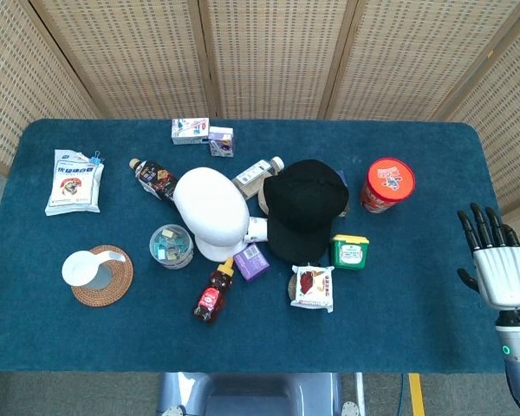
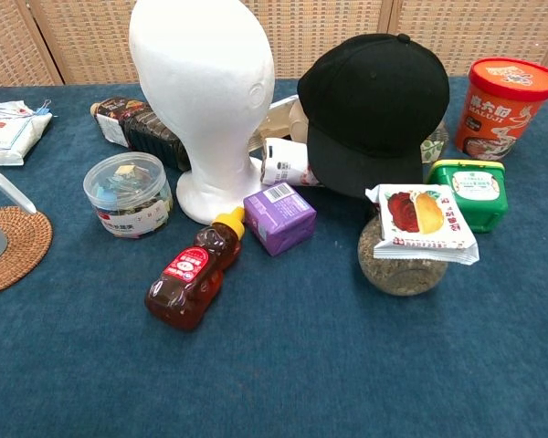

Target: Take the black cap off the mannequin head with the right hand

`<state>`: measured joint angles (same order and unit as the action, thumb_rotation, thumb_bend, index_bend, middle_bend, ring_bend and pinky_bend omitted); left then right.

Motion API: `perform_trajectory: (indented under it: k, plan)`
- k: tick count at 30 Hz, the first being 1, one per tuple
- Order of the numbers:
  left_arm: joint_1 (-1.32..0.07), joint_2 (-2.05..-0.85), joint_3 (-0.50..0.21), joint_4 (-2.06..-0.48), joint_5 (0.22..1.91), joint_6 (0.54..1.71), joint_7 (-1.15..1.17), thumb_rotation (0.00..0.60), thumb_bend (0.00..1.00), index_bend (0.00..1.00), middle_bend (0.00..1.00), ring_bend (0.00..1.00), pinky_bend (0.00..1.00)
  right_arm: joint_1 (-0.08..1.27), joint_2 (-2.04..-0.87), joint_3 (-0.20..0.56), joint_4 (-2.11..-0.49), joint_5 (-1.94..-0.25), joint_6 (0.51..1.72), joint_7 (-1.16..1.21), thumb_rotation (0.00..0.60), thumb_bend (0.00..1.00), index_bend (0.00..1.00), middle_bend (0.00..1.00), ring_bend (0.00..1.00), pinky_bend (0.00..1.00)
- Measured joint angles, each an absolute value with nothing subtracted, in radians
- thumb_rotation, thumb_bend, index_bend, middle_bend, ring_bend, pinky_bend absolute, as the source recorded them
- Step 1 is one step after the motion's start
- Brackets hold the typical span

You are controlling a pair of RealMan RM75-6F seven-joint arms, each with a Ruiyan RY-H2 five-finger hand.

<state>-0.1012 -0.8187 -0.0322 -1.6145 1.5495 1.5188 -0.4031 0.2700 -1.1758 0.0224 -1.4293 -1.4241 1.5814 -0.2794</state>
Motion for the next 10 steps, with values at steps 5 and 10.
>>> perform_trajectory:
  k: [5, 10]
  plan:
    - [-0.066, -0.903, -0.017, -1.611, 1.578, 1.573, -0.338, 0.6, 0.08, 0.0, 0.0, 0.0, 0.06, 0.198, -1.173, 0.001, -1.538, -1.41, 1.609, -0.307, 0.6, 0.0, 0.02, 0.0, 0.03, 0.19]
    - [-0.051, -0.953, -0.006, -1.612, 1.588, 1.582, -0.33, 0.6, 0.08, 0.0, 0.0, 0.0, 0.06, 0.159, -1.179, -0.004, -1.569, -1.406, 1.624, -0.312, 0.6, 0.0, 0.02, 0.0, 0.03, 0.18]
